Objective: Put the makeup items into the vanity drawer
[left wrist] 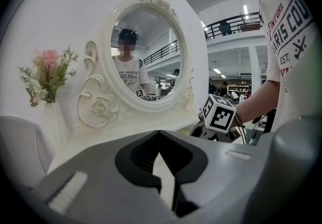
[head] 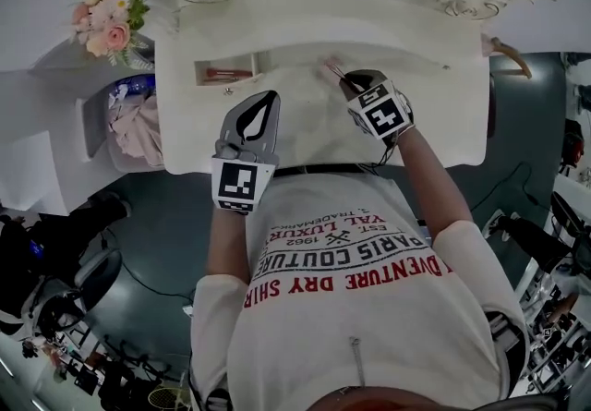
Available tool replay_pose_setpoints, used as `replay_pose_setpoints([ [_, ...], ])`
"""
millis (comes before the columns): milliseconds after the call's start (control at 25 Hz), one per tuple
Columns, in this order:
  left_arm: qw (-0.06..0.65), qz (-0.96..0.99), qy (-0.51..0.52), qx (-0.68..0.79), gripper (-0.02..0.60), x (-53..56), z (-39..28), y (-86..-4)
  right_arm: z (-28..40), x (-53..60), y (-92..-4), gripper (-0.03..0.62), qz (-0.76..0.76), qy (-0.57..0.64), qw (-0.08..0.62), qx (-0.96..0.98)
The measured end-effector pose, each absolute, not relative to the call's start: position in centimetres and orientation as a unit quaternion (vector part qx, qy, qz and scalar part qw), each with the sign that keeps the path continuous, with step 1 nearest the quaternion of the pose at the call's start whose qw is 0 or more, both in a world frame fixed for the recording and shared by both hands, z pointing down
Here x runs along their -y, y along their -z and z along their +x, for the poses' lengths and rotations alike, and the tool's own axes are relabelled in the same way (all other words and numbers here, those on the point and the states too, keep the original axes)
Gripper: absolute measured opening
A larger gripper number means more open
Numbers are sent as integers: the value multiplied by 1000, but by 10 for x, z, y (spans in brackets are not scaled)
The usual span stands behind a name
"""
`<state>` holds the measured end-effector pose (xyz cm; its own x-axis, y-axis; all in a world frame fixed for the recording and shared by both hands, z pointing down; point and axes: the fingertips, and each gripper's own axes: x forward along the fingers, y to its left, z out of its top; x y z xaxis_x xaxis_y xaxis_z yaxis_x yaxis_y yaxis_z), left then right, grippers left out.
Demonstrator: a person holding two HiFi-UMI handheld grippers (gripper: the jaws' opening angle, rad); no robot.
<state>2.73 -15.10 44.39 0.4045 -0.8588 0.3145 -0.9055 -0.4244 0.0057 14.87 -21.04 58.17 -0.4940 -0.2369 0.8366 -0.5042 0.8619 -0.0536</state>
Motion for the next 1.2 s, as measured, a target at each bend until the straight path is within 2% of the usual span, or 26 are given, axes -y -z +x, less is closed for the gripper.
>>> replay_pose_setpoints([
  [440,75,809,-131,568,8,124,-81,-427,0,198,-529,52,144,-58,409,899],
  [720,83,789,-127,595,8,106,-145,-428,-77,183,-528,52,88,-7,422,902],
  [1000,93,769,-125,621,8,88,-186,-434,-114,173,-544,52,61,13,448,892],
  [1200,94,765,-120,626,8,83,-195,-434,-121,172,-541,54,66,9,442,894],
])
